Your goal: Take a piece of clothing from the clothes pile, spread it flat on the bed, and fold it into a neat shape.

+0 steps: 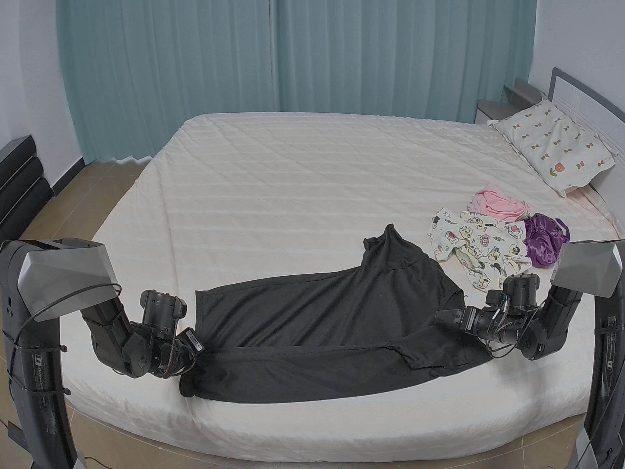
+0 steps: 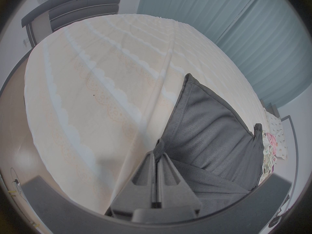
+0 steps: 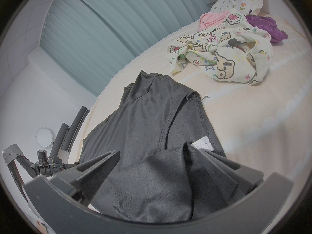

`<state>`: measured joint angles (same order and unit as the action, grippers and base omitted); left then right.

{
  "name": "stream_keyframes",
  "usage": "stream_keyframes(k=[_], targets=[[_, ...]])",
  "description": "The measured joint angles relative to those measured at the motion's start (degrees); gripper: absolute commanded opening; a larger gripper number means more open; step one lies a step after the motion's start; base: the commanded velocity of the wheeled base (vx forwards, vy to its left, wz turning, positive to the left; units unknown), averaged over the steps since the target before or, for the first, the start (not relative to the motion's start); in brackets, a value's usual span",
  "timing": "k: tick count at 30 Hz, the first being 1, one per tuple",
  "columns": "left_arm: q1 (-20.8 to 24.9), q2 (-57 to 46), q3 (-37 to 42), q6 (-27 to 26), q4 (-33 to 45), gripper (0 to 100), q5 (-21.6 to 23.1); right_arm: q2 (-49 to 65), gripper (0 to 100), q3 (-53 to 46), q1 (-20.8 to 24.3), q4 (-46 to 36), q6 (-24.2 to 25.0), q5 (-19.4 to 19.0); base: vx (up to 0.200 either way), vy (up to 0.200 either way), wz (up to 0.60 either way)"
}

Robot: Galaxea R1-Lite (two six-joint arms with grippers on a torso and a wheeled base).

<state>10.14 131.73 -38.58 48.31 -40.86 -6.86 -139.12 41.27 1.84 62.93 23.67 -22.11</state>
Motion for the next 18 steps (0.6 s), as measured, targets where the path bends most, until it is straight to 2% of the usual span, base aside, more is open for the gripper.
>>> stream_keyframes(k=[1,15,18], targets=[[0.0,0.0,0.0,0.0,0.0,0,0.0,-0.3,0,0.2,0.0,0.0,0.0,0.0,0.0,0.0,0.0],[-0.1,0.1,-0.1,0.0,0.0,0,0.0,-3.0,0,2.9,-0.7,0.8,1.3,1.4,0.0,0.0,0.0],[0.0,0.1,-0.1,0.0,0.0,0,0.0,-3.1,0,3.0,-1.0,1.3,3.7,1.5,0.0,0.0,0.0]])
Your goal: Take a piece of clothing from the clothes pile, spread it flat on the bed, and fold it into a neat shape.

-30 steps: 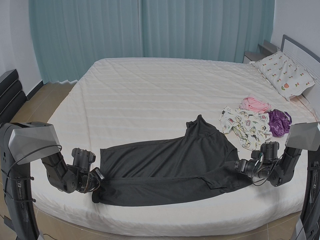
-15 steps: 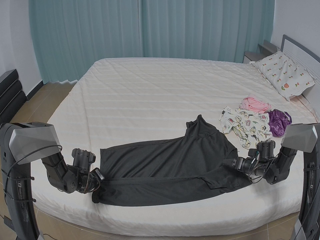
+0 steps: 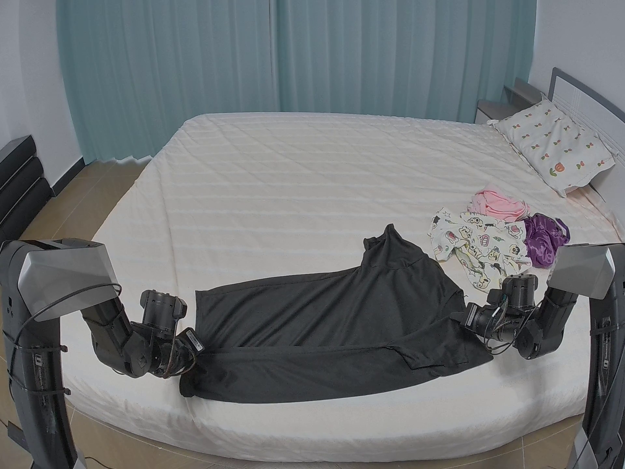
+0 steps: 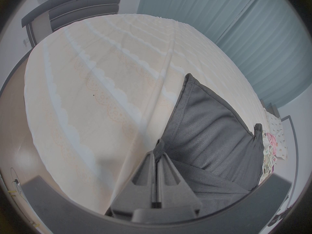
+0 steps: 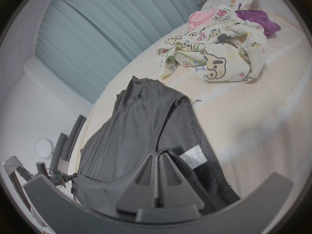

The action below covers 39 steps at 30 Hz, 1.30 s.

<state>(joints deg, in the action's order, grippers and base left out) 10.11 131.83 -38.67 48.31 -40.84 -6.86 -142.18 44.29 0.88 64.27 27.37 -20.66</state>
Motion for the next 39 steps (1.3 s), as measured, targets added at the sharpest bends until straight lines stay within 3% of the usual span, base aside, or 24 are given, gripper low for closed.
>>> stream_keyframes(k=[12,13,21,31,39], targets=[[0.0,0.4,0.0,-0.1,0.0,0,-0.2,0.0,0,-0.4,-0.5,3.4,2.2,0.0,0.0,0.0,0.0],[0.0,0.4,0.0,-0.1,0.0,100,-0.2,0.0,100,-0.5,-0.5,3.5,2.2,0.0,0.0,0.0,0.0],[0.0,0.4,0.1,-0.1,0.1,100,-0.1,0.0,100,-0.8,-0.2,3.7,3.5,0.0,0.0,0.0,0.0],[-0.6,-2.8,1.4,1.3,0.0,100,0.4,4.6,100,-6.1,-0.9,7.4,12.4,-0.5,0.0,0.0,0.0],[-0.9,-6.7,3.2,4.7,0.0,100,1.1,7.4,100,-9.4,-1.3,8.6,13.6,-0.7,0.0,0.0,0.0]])
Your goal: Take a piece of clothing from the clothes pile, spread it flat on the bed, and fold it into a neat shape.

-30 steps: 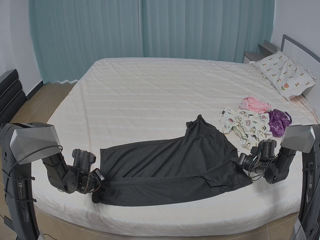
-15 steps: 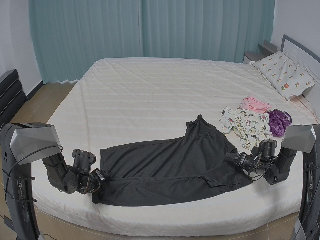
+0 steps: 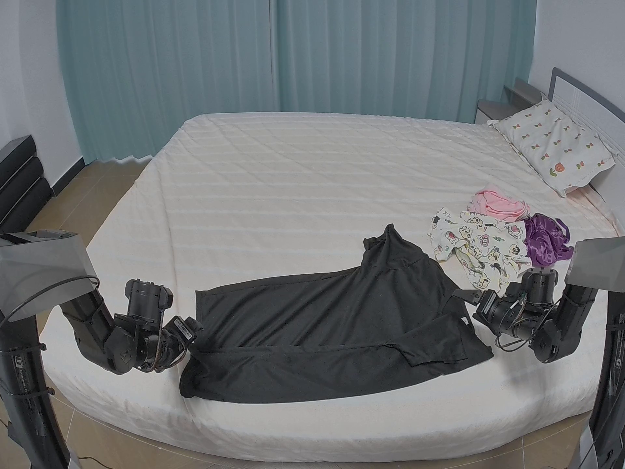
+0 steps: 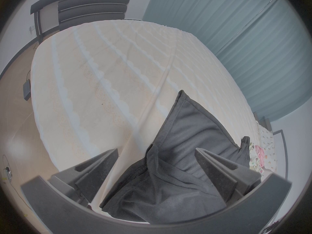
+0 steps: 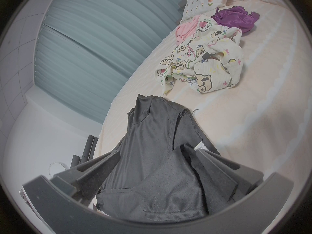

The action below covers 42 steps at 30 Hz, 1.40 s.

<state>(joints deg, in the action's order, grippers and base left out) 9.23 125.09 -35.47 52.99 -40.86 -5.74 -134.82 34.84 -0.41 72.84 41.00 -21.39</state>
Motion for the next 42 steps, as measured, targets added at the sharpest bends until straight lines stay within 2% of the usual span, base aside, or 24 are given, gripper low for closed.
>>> stream_keyframes(k=[15,27,30,36,42], targets=[[0.8,-0.9,-0.2,0.1,0.2,100,0.0,0.7,100,-1.8,1.1,2.0,0.0,0.0,0.0,-0.2,0.0],[1.1,-1.5,0.0,1.2,0.1,100,-0.4,0.4,100,-1.9,1.5,2.0,-0.1,0.0,0.0,0.0,0.0],[1.1,-1.9,-0.2,2.8,-0.2,100,-0.2,0.3,100,-2.0,1.6,2.0,-0.2,0.1,0.2,-0.2,0.0],[1.1,-2.5,-0.4,3.0,0.0,100,-0.1,0.3,100,-2.3,2.1,2.0,-0.3,0.1,0.2,0.0,0.0],[1.0,-3.3,0.3,1.0,2.1,100,-0.5,0.3,100,-2.5,2.2,2.0,-0.3,0.1,0.0,0.0,0.0]])
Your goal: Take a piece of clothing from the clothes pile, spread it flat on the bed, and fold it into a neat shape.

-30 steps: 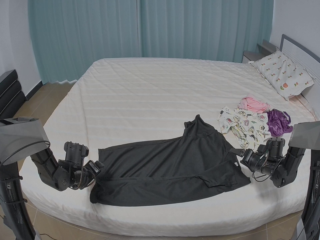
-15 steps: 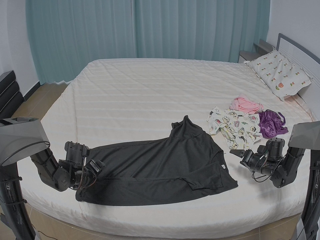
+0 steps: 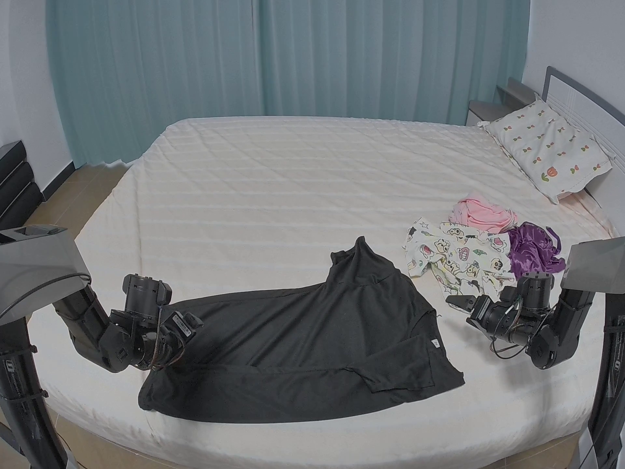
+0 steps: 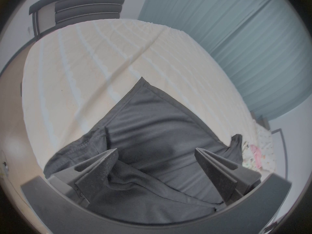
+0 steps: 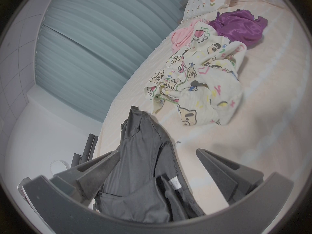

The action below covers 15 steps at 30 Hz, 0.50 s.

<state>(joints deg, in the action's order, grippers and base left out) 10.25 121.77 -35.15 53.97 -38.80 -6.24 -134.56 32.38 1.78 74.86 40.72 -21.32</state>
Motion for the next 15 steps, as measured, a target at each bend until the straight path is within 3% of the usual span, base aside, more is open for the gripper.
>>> stream_keyframes(k=[9,15], targets=[[-1.3,-4.0,-0.9,-8.4,22.3,100,-1.4,0.0,100,-0.1,0.0,0.0,0.0,0.0,0.0,0.0,0.0],[-3.1,-7.0,-2.2,-10.5,23.7,100,0.7,0.0,100,-0.2,0.1,0.0,0.0,0.0,0.0,0.0,0.0]])
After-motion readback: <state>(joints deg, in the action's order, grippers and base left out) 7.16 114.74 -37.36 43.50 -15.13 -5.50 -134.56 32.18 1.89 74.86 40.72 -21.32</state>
